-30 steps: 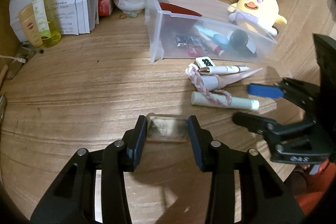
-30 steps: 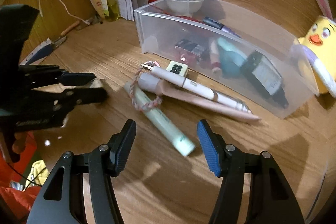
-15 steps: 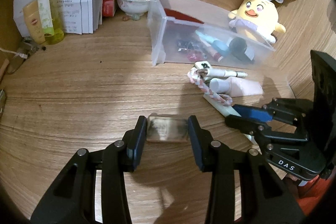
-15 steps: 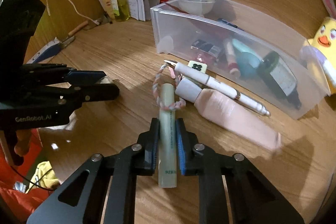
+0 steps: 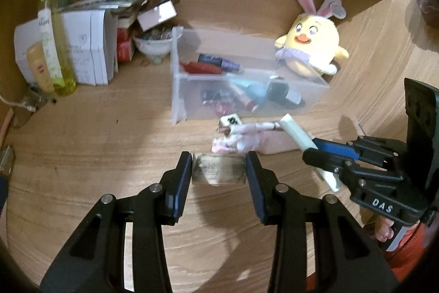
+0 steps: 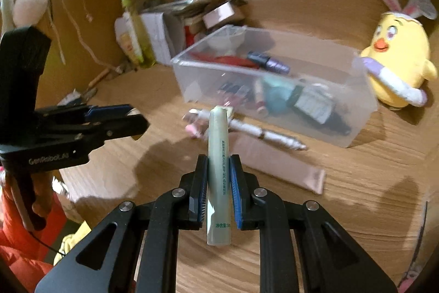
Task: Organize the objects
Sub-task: 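Carry the block and mint-green tube into the clear box and open both tools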
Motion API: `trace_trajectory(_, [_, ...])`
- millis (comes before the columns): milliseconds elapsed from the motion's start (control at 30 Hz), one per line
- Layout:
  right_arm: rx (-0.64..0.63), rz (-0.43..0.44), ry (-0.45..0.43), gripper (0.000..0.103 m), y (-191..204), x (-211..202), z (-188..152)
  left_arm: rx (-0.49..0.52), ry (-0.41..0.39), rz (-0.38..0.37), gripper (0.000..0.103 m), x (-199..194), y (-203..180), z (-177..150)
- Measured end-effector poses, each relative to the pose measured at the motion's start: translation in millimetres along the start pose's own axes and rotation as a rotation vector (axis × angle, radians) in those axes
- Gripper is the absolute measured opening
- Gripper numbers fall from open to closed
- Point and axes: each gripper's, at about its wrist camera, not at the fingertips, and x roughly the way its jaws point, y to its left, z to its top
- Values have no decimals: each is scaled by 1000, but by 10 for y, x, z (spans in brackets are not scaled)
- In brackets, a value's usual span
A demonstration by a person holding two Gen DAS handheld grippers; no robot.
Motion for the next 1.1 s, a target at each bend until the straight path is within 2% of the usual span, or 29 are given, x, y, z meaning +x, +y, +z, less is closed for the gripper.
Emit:
trace_trajectory(467, [34, -30, -139, 14, -228, -207, 341, 6, -64, -32, 40, 25, -135, 333])
trace_trajectory(1100, [48, -51, -172, 14, -524, 26, 767, 22, -106, -52, 40, 242, -305, 864])
